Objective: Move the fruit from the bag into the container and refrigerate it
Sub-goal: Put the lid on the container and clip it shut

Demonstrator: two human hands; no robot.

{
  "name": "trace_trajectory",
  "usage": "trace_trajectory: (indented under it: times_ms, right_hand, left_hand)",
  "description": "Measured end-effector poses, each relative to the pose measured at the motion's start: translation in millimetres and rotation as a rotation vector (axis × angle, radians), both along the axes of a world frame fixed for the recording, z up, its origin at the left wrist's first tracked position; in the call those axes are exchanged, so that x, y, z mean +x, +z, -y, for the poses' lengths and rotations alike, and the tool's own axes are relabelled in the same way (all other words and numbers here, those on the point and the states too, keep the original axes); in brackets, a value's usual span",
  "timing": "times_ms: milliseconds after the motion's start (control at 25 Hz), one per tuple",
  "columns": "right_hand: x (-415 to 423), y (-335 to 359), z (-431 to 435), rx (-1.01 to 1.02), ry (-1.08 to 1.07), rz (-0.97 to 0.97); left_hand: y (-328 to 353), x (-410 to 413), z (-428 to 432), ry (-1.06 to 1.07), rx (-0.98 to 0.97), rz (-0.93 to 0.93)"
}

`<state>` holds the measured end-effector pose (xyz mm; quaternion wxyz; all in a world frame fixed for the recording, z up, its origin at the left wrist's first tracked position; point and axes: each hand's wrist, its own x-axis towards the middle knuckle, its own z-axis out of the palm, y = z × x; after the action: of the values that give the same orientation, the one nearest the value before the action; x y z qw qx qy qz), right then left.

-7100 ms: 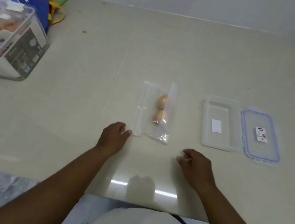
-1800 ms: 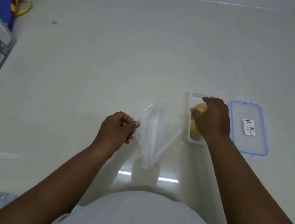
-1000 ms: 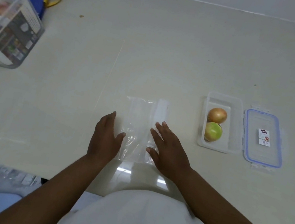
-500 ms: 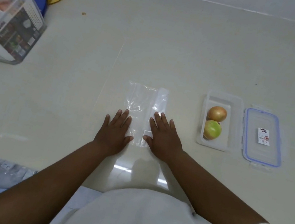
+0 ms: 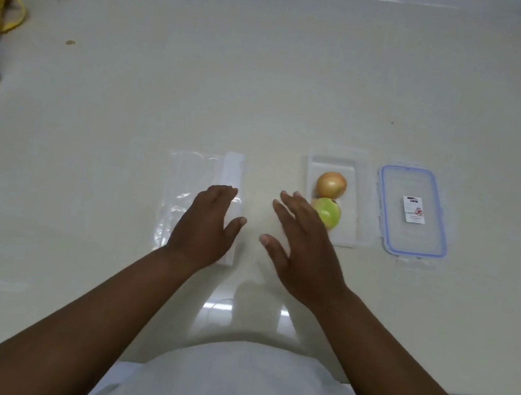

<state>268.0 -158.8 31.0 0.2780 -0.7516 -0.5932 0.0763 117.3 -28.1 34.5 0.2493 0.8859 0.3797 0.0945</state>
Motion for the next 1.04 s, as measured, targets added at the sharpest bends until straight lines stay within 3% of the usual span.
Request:
trace_trajectory:
  times_ms: [120,200,360,400,520,760,840,960,1040]
  right_hand:
    - [64.4,11.4,38.7,0.185,-0.302,-0.014]
    - [115.3,9.6,61.6,0.195,-0.512,0.005]
    - [207.0,-13.2,87.6,-0.108,-0.872,-0.227]
    - [224.4,-19.2,89.7,-0.211,-0.915,-0.288]
    - [255.4,-31.4,87.0,-0.432,-0.915,-0.346]
    - [281.3,-32.0,83.2,-0.486,-0.961,-0.502]
    - [279.3,-30.5,88.6,-0.388,-0.961,-0.655]
    - [268.0,-20.7,99.8,-0.032,-0.947,-1.051]
    - [262.6,-13.4,107.9,0.126,-0.918,-1.125]
  left_hand:
    - [24.7,69.3,24.7,-0.085,-0.110,0.198]
    - [36.8,121.4,45.0,-0.093,-0.295,0.282]
    - [43.4,218.3,79.2,-0.016,-0.971,0.146]
    - [41.9,238.1,86.2,-0.002,-1.051,0.058]
    - [28.3,279.0,99.6,0.109,-0.980,-0.129]
    - [8.1,311.7,106.8,0.368,-0.979,-0.034]
    - [4.0,312.3,106.6,0.391,-0.954,-0.017]
    - [2.4,310.2,101.8,0.409,-0.965,0.038]
    - [4.1,307.7,99.2,0.385,-1.003,0.061]
